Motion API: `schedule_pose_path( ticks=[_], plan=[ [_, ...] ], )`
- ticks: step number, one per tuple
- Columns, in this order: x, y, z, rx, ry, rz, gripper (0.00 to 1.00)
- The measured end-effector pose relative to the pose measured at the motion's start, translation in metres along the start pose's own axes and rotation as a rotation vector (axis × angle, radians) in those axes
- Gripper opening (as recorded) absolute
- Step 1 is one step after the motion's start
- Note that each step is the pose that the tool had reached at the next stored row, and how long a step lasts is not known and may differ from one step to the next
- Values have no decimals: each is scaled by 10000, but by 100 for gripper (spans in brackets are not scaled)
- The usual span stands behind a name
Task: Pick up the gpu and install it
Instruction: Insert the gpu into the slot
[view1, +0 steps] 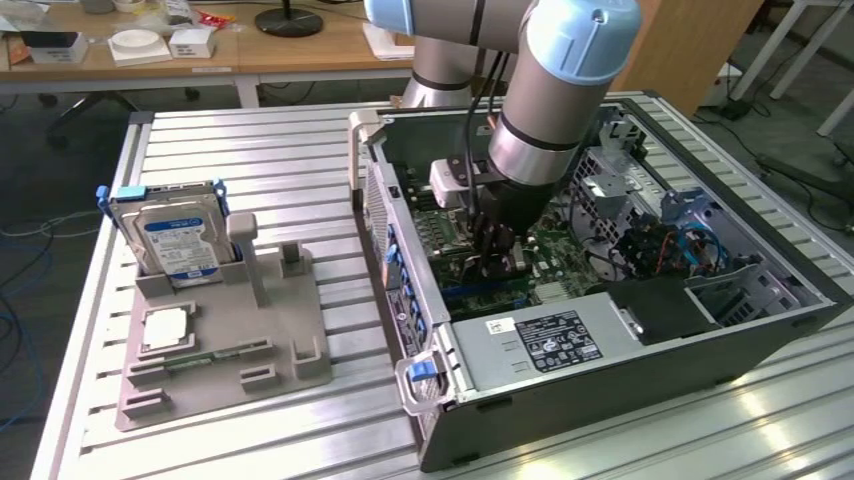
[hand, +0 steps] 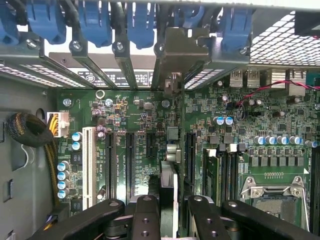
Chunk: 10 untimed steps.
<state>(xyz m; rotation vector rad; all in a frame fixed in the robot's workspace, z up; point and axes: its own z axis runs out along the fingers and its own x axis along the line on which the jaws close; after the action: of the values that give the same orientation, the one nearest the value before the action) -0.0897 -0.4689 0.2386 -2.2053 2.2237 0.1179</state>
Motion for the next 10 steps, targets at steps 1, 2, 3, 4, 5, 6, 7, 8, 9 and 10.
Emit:
schedule_pose_path(
  ticks=[1,2,3,4,5,6,7,8,9,10],
  plan=[
    [0,0,2,-1,-2,-1,27],
    [1,-1,10,-2,-18,-4,27],
    [2,-2,21,-2,-42,-5,27],
    [3,-1,28,-3,-57,-5,27],
    [4,-2,34,2,-73,-4,27],
    [4,-2,38,7,-86,-5,27],
    [3,-3,40,10,-93,-5,27],
    [3,-3,41,11,-95,-5,27],
    [3,-3,41,12,-96,-5,27],
    [3,-3,42,12,-98,-5,27]
  ],
)
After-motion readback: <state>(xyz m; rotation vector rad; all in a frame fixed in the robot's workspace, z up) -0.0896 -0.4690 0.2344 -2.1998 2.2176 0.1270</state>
